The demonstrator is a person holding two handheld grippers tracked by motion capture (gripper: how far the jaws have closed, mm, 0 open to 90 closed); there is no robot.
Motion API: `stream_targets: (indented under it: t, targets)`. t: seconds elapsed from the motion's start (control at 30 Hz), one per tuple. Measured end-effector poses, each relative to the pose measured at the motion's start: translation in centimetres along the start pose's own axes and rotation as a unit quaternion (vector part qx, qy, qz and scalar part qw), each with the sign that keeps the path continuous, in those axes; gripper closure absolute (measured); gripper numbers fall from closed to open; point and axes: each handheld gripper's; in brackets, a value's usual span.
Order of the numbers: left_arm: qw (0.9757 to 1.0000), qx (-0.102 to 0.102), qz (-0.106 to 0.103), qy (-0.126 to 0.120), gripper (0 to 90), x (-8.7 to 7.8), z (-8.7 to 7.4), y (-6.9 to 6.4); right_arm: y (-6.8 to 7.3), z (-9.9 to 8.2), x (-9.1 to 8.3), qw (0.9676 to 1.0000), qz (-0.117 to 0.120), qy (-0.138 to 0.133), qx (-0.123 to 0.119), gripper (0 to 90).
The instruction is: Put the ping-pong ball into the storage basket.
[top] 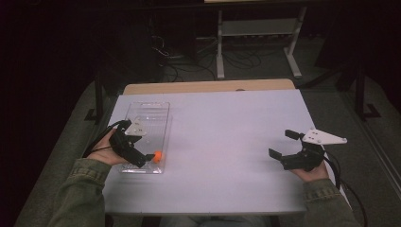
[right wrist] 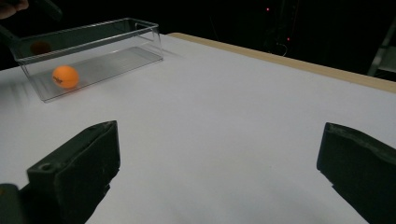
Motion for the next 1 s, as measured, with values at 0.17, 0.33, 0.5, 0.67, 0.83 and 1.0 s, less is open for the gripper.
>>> stream_targets:
  t: [0.17,0.33,0.5,0.67,0.83,1.0]
  targets:
    - [0.9998,-0.008,0.013,-0.016,0.0,-0.6,-0.2,-0.1,0.0,0.0,0.0,1.0,0.0,0.0,0.0,0.0]
    - [0.9985,-0.028,0.019,-0.043,0.0,-1.0,-0.5,-0.1,0.0,0.0,0.0,1.0,0.0,0.0,0.001,0.0]
    - [0.9963,-0.046,0.019,-0.07,0.0,-1.2,-0.9,-0.3,0.0,0.0,0.0,1.0,0.0,0.0,0.0,0.0]
    - [0.995,-0.051,0.02,-0.083,0.0,-1.2,-1.2,-0.4,0.0,0.0,0.0,1.0,0.0,0.0,0.0,0.0]
    - [0.9924,-0.066,0.019,-0.102,0.0,-1.4,-1.8,-0.4,0.0,0.0,0.0,1.0,-0.001,-0.001,0.0,0.0]
    - [0.9876,-0.085,0.034,-0.127,0.0,-1.5,-2.2,-0.7,0.0,0.0,-0.1,1.0,-0.001,-0.001,0.0,0.0]
Point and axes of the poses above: each handheld gripper's, and its own axes: x roughly forward along the jaws, z roughly out of its top, y roughly to its left, and after that the axes turned 5 degrees about z, right-handed
